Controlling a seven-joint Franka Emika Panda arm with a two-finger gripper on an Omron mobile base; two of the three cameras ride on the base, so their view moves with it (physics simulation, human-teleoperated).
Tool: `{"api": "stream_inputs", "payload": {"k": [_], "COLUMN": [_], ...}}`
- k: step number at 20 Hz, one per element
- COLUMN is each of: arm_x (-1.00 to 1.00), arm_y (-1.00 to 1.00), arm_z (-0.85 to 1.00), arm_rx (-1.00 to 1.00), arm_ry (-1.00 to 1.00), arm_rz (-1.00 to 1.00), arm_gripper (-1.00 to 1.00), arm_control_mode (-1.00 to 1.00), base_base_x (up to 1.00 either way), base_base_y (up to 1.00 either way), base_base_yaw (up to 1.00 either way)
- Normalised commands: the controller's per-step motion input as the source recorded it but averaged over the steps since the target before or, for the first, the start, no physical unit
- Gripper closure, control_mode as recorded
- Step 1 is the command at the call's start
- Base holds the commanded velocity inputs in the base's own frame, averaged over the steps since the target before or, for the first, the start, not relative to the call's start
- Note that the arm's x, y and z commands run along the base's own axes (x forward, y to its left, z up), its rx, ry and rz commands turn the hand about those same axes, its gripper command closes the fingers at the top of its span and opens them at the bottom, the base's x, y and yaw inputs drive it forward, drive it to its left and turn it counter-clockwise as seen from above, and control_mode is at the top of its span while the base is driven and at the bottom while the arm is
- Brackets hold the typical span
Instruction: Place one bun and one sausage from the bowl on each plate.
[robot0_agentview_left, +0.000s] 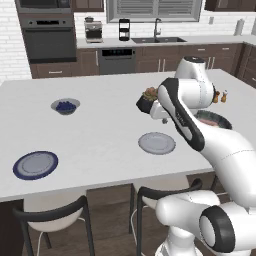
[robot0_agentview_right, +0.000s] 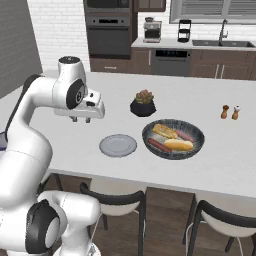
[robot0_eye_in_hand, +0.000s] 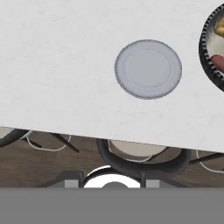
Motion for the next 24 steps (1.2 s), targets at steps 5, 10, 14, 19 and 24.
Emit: {"api": "stream_inputs", "payload": {"k": [5, 10, 14, 19, 24], "arm_x": [-0.01, 0.00, -0.01, -0.01, -0.04], "arm_y": [0.00, -0.06, -0.44, -1.00, -1.00], "arm_z": [0.00, 0.00, -0.01, -0.02, -0.02], "arm_rx": [0.00, 0.00, 0.00, 0.03, 0.08], "arm_ry": [0.00, 0.00, 0.00, 0.00, 0.00], "arm_rz": [0.00, 0.00, 0.00, -0.17, -0.44], "arm_gripper": [-1.00, -1.00, -1.00, -1.00, -1.00], "arm_control_mode": [-1.00, -1.00, -1.00, -1.00, -1.00], "base_base_x": [0.00, 0.00, 0.00, 0.00, 0.00], "base_base_y": [0.00, 0.00, 0.00, 0.00, 0.00], "base_base_yaw": [0.00, 0.00, 0.00, 0.00, 0.00]}}
